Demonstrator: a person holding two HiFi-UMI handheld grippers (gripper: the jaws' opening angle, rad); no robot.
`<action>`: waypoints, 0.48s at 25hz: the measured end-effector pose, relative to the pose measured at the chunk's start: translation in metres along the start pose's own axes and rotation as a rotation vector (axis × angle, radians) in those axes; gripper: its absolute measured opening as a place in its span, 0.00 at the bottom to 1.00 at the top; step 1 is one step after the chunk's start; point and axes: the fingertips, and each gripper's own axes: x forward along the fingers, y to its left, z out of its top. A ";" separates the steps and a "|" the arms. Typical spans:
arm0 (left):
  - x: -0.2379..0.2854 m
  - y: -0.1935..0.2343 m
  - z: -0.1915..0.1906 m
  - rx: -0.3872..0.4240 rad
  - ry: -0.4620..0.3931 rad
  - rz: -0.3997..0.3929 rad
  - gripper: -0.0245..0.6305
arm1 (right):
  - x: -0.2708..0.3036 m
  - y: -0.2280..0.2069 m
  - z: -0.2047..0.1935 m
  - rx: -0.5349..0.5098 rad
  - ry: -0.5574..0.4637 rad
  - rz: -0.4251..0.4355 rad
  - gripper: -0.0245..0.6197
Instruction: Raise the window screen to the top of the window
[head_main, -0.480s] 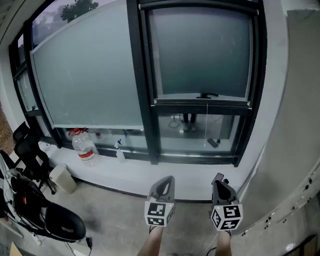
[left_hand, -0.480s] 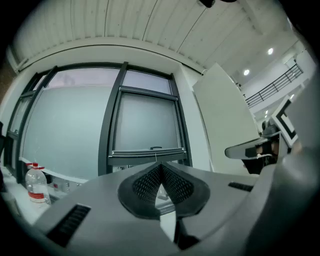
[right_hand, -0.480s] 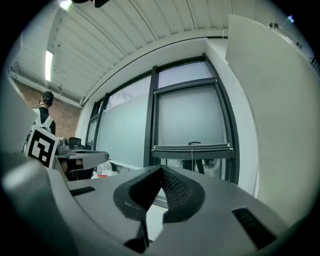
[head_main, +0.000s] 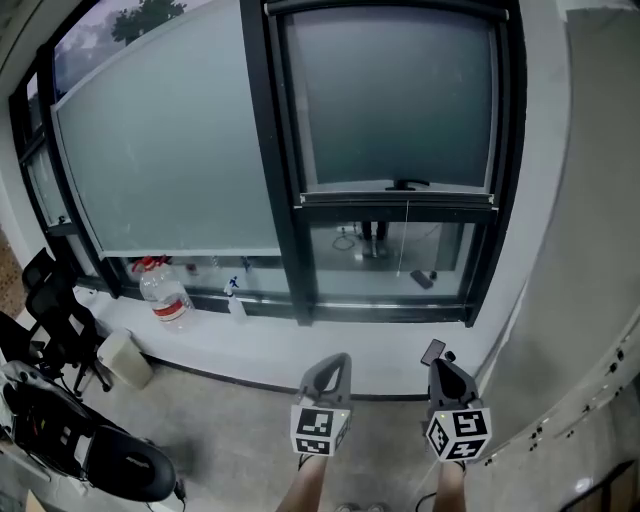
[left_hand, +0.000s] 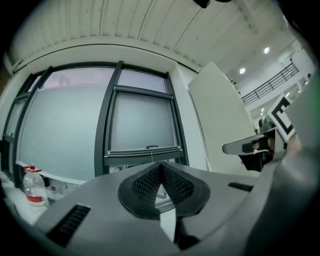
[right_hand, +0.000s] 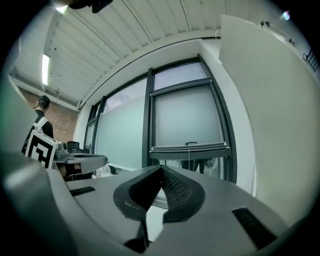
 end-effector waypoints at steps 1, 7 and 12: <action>0.001 0.000 -0.001 0.000 -0.001 0.001 0.04 | 0.000 -0.001 0.001 -0.004 -0.006 0.003 0.05; 0.003 -0.006 -0.001 -0.036 -0.013 0.009 0.04 | 0.001 -0.005 -0.001 -0.004 -0.014 0.011 0.05; 0.008 -0.013 -0.011 -0.067 0.001 0.009 0.04 | 0.003 -0.012 -0.013 0.042 0.011 0.027 0.05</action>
